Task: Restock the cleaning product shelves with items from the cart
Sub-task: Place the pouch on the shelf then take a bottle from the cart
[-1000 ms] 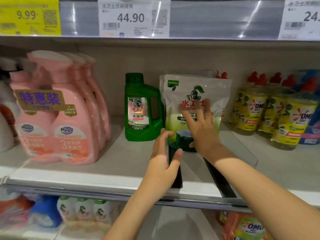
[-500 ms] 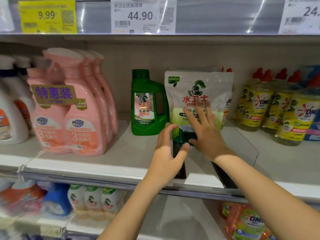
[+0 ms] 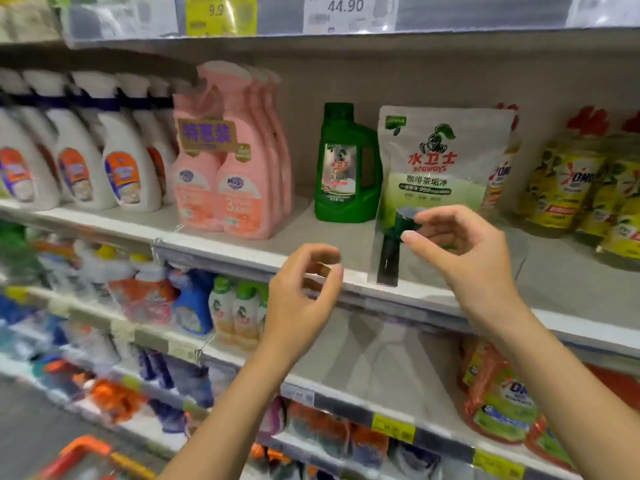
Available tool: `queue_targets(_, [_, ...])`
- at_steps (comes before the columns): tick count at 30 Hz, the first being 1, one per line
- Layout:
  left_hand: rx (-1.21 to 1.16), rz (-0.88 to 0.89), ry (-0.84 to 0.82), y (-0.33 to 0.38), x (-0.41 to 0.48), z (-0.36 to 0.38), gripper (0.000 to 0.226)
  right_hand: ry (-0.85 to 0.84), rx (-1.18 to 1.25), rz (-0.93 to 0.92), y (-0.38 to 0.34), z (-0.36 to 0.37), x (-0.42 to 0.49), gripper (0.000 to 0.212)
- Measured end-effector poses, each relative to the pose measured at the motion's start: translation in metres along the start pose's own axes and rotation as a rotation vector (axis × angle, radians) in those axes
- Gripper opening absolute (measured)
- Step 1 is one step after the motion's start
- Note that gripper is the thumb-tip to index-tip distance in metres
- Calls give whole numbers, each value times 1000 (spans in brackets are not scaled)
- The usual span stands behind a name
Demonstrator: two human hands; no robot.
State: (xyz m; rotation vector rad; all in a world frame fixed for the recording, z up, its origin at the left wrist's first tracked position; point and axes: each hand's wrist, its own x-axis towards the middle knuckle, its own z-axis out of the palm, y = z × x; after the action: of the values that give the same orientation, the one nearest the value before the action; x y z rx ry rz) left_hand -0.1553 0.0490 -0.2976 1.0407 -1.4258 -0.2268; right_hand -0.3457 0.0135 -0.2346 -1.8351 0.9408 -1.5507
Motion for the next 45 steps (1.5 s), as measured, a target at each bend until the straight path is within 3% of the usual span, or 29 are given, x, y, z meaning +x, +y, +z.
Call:
queue_targets(6, [142, -325, 102, 1, -124, -75, 17, -339, 246, 86, -19, 66, -86, 6])
queue_targets(10, [325, -537, 208, 14, -209, -145, 15, -630, 307, 196, -22, 127, -149, 15])
queue_targets(14, [460, -736, 445, 31, -287, -213, 11, -937, 341, 247, -34, 188, -214, 27])
queue_targets(19, [556, -955, 628, 50, -372, -271, 14, -1272, 331, 275, -46, 253, -287, 16])
queue_targets(24, [643, -1134, 751, 79, -456, -339, 15, -1599, 255, 167, -81, 332, -369, 41])
queue_targets(26, [754, -1236, 723, 86, -489, -365, 20, -1692, 170, 88, -93, 363, -405, 28])
queue_targets(29, [1099, -1428, 534, 87, -534, -400, 34, -1847, 81, 12, -108, 403, -457, 17])
queue_targets(33, [1176, -1517, 406, 81, -562, -431, 58, -2004, -27, -30, -117, 439, -502, 13])
queue_targets(37, [1197, -1637, 147, 59, -563, -447, 93, -2019, -69, 62, -117, 453, -521, 15])
queue_targets(39, [1288, -1666, 36, 46, -560, -445, 99, -2009, -101, 106, -113, 456, -523, 15])
queue_targets(45, [1285, -1662, 134, 32, -559, -449, 86, -1928, -105, 220, -100, 455, -508, 14])
